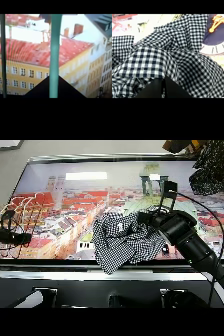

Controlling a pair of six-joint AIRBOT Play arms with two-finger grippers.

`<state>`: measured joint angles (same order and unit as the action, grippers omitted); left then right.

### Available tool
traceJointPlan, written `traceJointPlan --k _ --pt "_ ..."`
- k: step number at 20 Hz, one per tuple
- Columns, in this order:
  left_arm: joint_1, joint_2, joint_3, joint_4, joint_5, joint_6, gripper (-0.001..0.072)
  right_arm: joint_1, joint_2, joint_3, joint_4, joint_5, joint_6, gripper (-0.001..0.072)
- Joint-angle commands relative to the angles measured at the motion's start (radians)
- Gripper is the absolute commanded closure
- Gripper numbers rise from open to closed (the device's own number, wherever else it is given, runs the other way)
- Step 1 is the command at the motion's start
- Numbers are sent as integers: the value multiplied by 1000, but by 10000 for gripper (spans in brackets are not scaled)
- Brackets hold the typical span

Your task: Fold the clothes and pants, and hang the long-sleeved shirts on hangers.

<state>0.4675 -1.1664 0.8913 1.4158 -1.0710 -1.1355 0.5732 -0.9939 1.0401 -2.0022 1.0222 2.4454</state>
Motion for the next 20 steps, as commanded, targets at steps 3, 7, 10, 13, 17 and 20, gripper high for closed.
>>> traceJointPlan --k 3,7,10,13,17,20 --pt "-141 43 111 -2 7 -90 684 0 0 1 -7 1 0 679" --pt "-217 97 178 -2 94 -167 685 0 0 1 -6 1 0 679" --pt "-258 127 233 -1 136 -201 685 0 0 1 -6 1 0 679" --pt "-283 159 277 2 183 -201 686 0 0 1 -3 1 1 679" --pt "-288 208 327 1 234 -260 685 0 0 0 -3 2 1 680" --pt "-328 287 331 -3 222 -281 688 0 0 1 -5 26 6 680"
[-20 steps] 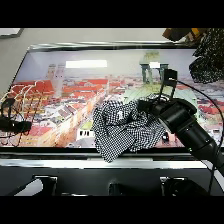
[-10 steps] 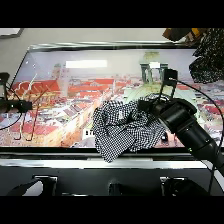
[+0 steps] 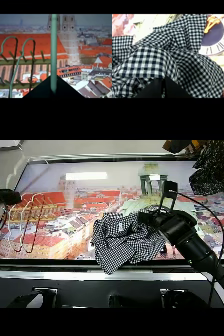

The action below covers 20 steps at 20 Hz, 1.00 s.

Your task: Fold the clothes and pants, and hang the long-sleeved shirts on hangers.

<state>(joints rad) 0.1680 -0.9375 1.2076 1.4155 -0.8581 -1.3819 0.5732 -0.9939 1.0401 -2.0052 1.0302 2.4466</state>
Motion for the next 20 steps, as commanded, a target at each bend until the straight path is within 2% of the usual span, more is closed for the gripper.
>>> traceJointPlan --k 1,5,10,13,16,20 --pt "-58 93 7 -5 -6 -60 689 0 0 1 -5 35 11 680" --pt "-238 261 -146 -63 -52 -60 690 0 0 1 -16 82 62 680" --pt "-525 524 -406 -66 -58 -166 689 0 0 1 -19 98 105 680" --pt "-683 631 -491 -66 -68 -167 687 0 -7 1 -27 97 119 680" --pt "-789 682 -520 -65 -97 -167 687 0 -23 1 -40 97 141 680" --pt "-852 706 -520 -66 -147 -168 687 0 -59 1 -70 98 167 680"
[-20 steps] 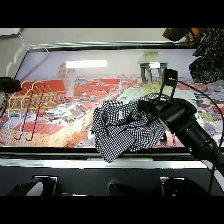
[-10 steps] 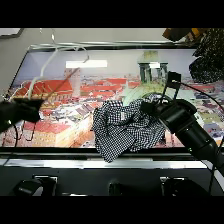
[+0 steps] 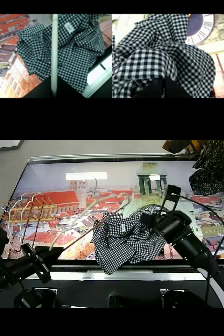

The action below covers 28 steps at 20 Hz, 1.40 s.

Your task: Fold the clothes and pants, and hang the long-sleeved shirts on hangers.

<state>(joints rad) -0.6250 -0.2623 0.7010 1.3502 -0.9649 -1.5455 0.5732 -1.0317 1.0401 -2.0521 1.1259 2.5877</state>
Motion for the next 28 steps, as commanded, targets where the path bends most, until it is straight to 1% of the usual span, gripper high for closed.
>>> traceJointPlan --k 1,6,8,12,17,21,25,26,28 --pt "-58 39 -13 0 -60 -11 687 0 -29 1 -39 3 46 680" --pt "-56 69 -13 -5 -178 -11 688 0 -62 1 -108 -7 177 680" --pt "-56 69 -13 -34 -177 -10 689 0 -76 1 -108 -35 181 680" --pt "-56 72 -10 -113 -179 -11 689 -1 -102 2 -121 -35 188 680" --pt "-56 74 67 -75 -181 -11 689 0 -124 2 -141 -33 231 680" --pt "-56 74 81 -143 -191 -11 689 -1 -127 2 -143 -36 256 680" --pt "-56 69 79 -143 -306 -10 689 0 -126 2 -143 -32 255 680" --pt "-56 69 72 -143 -310 -10 689 0 -126 2 -142 -30 255 680" --pt "-56 66 52 -154 -274 -10 689 0 -126 2 -140 -21 255 680"
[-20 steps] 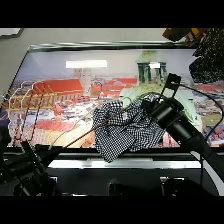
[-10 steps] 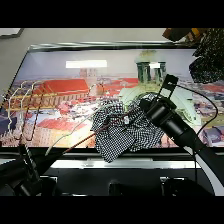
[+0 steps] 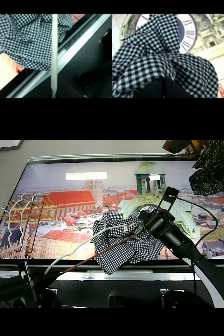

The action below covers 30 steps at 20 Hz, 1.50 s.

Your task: Fold the clothes and pants, and hang the long-sleeved shirts on hangers.

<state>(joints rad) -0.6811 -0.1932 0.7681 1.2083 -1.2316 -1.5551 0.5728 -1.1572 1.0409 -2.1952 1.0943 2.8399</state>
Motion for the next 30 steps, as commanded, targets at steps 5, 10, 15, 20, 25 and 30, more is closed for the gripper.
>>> traceJointPlan --k 5,10,15,20,25,30 --pt "0 -77 -41 -8 60 69 690 0 31 1 10 12 2 680" --pt "0 -197 -42 3 195 140 691 0 79 1 21 58 -11 680" --pt "0 -261 -42 57 309 151 690 0 139 1 39 60 -51 680" --pt "0 -269 -41 150 358 172 691 23 211 2 88 48 -62 680" --pt "-51 -262 -24 110 375 172 690 42 215 37 51 31 -57 681" --pt "-172 -248 -24 102 320 160 690 -16 170 94 40 5 -81 681"
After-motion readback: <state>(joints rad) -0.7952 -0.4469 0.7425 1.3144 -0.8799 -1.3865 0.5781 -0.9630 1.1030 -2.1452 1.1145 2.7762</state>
